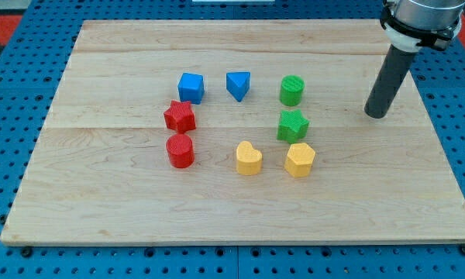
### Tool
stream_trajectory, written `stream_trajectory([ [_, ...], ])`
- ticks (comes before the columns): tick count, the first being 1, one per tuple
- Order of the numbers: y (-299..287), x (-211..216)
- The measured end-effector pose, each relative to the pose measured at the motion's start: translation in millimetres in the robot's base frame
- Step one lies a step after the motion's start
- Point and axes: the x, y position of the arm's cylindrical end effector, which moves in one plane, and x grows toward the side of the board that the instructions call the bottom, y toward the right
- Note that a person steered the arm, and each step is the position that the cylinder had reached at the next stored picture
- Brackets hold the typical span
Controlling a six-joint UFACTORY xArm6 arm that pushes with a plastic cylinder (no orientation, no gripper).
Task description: Move your arm down and up
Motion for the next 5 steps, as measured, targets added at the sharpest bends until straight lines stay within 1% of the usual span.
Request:
stream_trajectory([
  [2,0.0,2.1],
  [3,4.9,13.2],
  [4,25.6,63.7],
  [5,31.9,140.3],
])
